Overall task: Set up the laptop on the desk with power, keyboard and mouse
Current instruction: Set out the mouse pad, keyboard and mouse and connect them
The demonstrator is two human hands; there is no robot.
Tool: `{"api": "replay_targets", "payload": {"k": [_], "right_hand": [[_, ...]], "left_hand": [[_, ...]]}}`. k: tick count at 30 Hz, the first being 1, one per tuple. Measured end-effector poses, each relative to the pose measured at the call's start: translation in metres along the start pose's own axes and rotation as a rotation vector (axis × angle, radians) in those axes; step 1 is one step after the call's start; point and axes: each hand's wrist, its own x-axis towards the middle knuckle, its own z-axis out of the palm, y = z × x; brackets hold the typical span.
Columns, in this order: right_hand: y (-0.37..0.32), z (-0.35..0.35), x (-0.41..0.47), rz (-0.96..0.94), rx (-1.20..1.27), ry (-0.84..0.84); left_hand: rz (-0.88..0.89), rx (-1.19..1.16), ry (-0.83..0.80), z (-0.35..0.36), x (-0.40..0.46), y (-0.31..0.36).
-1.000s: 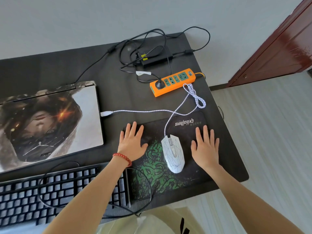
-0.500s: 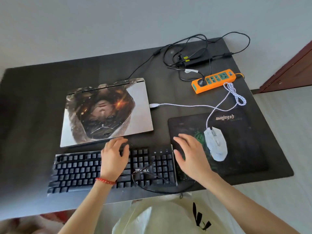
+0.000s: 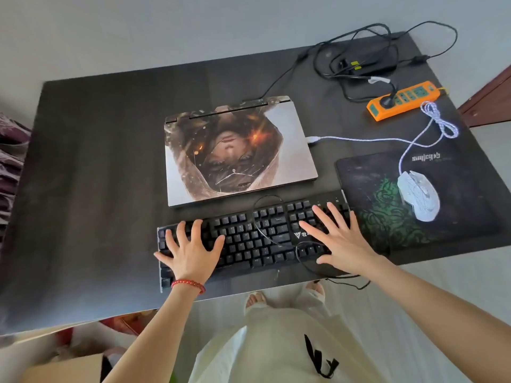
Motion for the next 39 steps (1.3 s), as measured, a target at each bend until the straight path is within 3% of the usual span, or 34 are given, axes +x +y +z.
{"api": "replay_targets", "payload": {"k": [18, 21, 24, 25, 27, 29, 31, 35, 39], "right_hand": [[-0.005, -0.004, -0.012, -0.014, 0.117, 0.074], [0.002, -0.006, -0.036, 0.080, 0.383, 0.379], [0.016, 0.008, -0.061, 0.420, 0.561, 0.728], [0.022, 0.015, -0.068, 0.528, 0.592, 0.729], [0.029, 0.030, -0.075, 0.679, 0.640, 0.571], [0.031, 0.041, -0.078, 0.786, 0.647, 0.357], [0.028, 0.049, -0.076, 0.784, 0.640, 0.289], [0.025, 0.057, -0.072, 0.725, 0.756, 0.373], [0.027, 0.053, -0.077, 0.841, 1.004, 0.541]], "left_hand": [[0.031, -0.031, -0.040, -0.013, 0.003, -0.003], [0.071, -0.082, 0.087, -0.012, -0.018, 0.024], [0.338, -0.120, 0.209, -0.001, -0.050, 0.067], [0.458, -0.130, 0.224, 0.005, -0.061, 0.083], [0.660, -0.117, 0.180, 0.015, -0.075, 0.113], [0.740, -0.016, 0.012, 0.026, -0.083, 0.136], [0.725, 0.125, -0.107, 0.041, -0.084, 0.148], [0.679, 0.180, -0.098, 0.052, -0.080, 0.159], [0.730, 0.086, -0.143, 0.048, -0.069, 0.164]]}}
